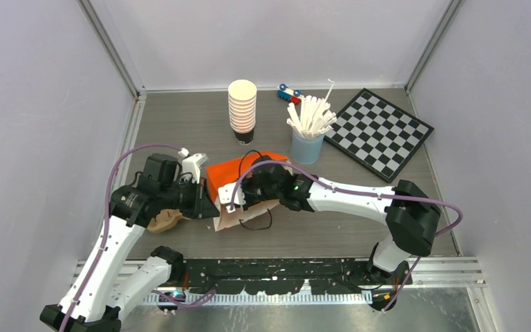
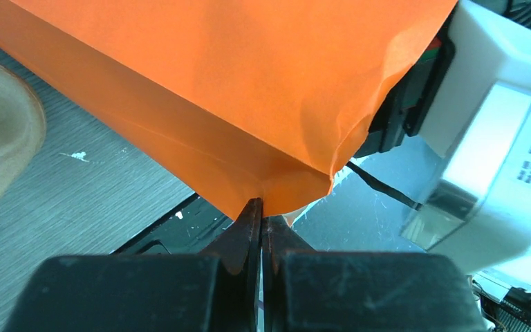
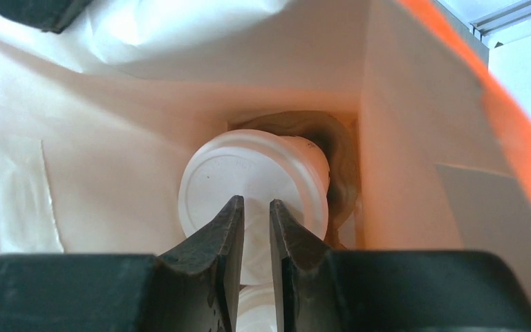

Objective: Pack the takeout coffee

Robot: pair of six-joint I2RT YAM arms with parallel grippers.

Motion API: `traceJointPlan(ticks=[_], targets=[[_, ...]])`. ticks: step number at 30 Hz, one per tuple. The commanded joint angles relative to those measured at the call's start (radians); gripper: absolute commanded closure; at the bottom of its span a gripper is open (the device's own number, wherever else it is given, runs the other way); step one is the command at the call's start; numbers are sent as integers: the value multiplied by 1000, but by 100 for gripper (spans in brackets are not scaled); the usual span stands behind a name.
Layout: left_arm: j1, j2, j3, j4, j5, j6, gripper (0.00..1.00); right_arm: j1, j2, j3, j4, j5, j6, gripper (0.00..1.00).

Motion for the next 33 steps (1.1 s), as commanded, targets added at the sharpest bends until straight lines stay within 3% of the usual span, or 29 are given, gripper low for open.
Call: traceJointPlan(ticks=[1, 10, 33], targets=[[4, 0, 34, 9, 4, 7, 100, 9, 32, 48, 109, -16, 43, 75], [4, 9, 34, 10, 10, 7, 100, 17, 85, 55, 193, 46, 90, 75], [4, -9, 37, 0, 15, -2, 100, 26, 129, 16, 227, 108, 121, 77]])
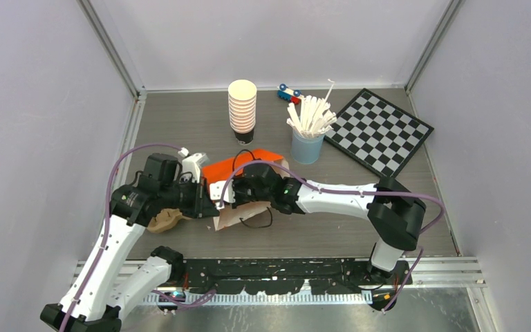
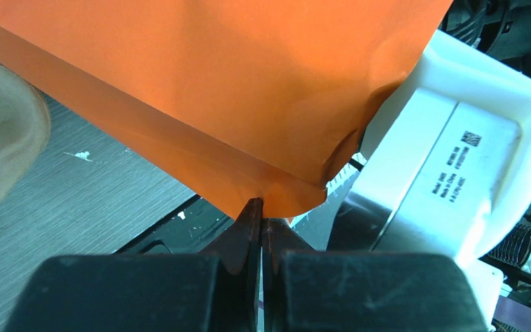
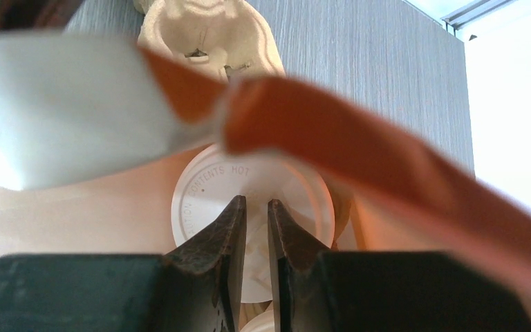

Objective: Pack the takeout coffee

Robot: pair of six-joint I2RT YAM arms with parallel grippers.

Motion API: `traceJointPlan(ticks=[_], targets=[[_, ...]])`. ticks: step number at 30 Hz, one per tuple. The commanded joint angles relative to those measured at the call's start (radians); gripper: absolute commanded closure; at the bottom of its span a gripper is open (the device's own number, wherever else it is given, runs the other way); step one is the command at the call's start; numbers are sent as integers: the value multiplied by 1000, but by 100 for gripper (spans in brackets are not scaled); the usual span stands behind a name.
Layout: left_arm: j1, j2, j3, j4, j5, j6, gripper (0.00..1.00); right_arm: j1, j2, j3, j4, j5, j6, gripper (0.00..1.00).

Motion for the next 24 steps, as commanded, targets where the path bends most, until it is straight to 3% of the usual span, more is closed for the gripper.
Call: traceJointPlan(ticks=[1, 24], targets=[[4, -15, 36, -1, 22, -3, 100, 4, 22, 0, 37, 29, 26, 77], [4, -7, 45, 18, 22, -19, 100, 3, -97, 29, -115, 22, 6, 75]])
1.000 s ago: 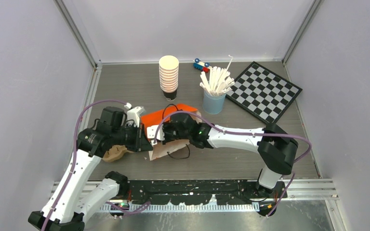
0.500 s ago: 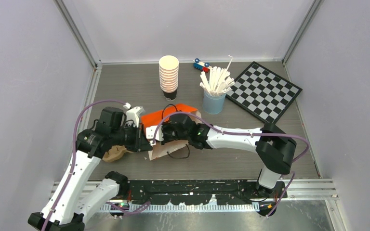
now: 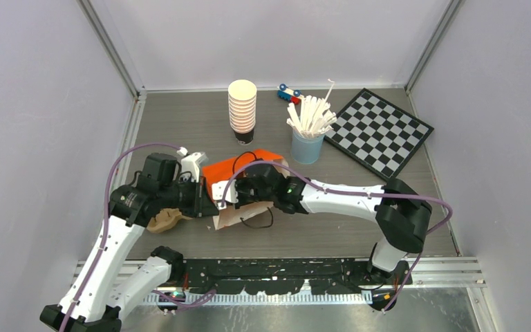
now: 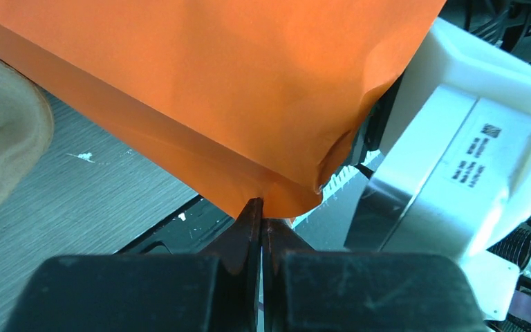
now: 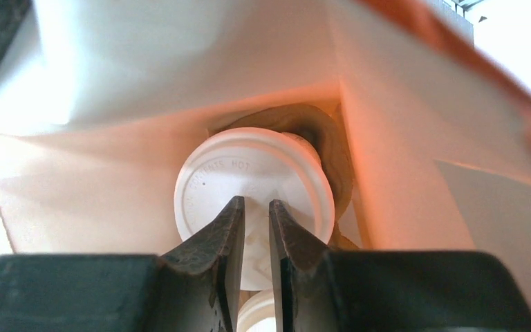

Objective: Pack the takeout coffee

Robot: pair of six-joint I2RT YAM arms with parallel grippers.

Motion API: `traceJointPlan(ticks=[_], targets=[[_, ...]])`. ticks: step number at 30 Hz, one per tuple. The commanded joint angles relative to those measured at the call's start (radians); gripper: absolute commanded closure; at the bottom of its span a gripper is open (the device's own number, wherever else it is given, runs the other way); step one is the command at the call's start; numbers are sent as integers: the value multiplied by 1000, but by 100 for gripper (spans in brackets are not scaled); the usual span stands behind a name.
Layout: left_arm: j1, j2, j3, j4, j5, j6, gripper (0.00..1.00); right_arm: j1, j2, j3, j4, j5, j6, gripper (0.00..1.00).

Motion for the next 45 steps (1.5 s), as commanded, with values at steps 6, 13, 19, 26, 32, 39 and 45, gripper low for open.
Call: traceJointPlan(ticks=[6, 13, 19, 26, 32, 39, 45], targets=[[3, -16, 26, 34, 41, -31, 100, 0, -90, 28, -85, -5, 17, 75], [3, -29, 24, 44, 47, -52, 100, 1, -131, 46, -150, -20, 59, 74], [3, -27, 22, 54, 57, -65, 100, 0, -172, 46, -181, -7, 109, 72], [3, -34, 21, 75, 71, -97, 100, -1, -235, 43, -200, 42, 177, 72], [3, -37, 22, 89, 75, -119, 100, 0, -303, 45, -243, 98, 206, 71], [3, -40, 17, 117, 83, -150, 100, -7, -366, 48, -246, 159, 274, 71], [3, -29, 27, 158, 101, -212, 100, -16, -411, 66, -207, 242, 358, 69]])
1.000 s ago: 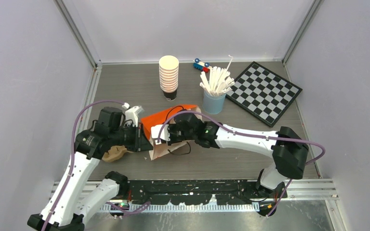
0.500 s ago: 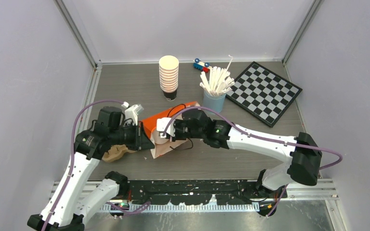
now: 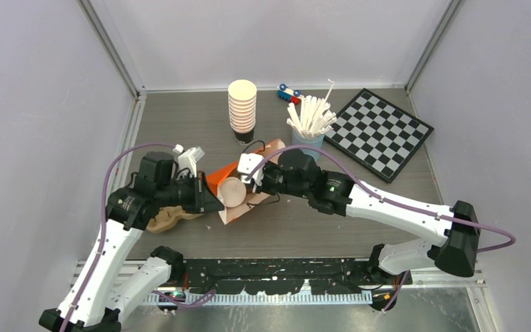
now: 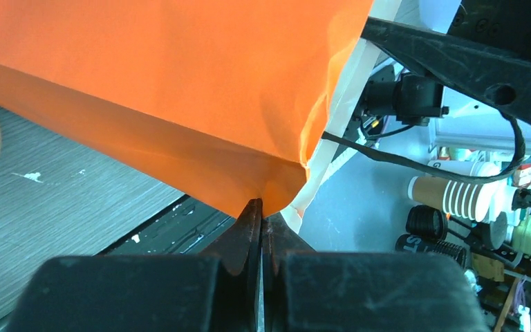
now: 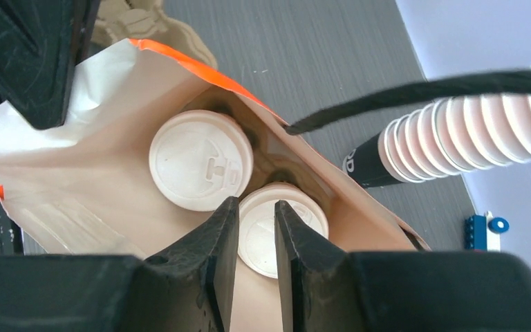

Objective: Pack the takeout coffee

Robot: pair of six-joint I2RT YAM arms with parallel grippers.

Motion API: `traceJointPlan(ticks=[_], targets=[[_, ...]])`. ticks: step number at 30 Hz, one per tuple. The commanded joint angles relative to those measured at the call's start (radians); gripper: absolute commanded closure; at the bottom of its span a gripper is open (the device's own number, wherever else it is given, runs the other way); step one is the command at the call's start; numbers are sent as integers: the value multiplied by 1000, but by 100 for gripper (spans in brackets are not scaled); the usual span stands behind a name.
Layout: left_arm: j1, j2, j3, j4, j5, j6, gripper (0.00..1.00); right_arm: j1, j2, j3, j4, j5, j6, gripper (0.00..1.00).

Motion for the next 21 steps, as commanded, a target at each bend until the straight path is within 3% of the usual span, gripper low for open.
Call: traceJointPlan(ticks=[1, 14, 21], targets=[[3, -3, 26, 83, 51, -65, 100, -8, -65, 58, 57, 100, 92, 68], [3, -29, -23, 187, 18, -265, 100, -36, -112, 122, 34, 232, 256, 55], [3, -15, -28, 174, -15, -333, 100, -43, -109, 148, 16, 273, 281, 54]])
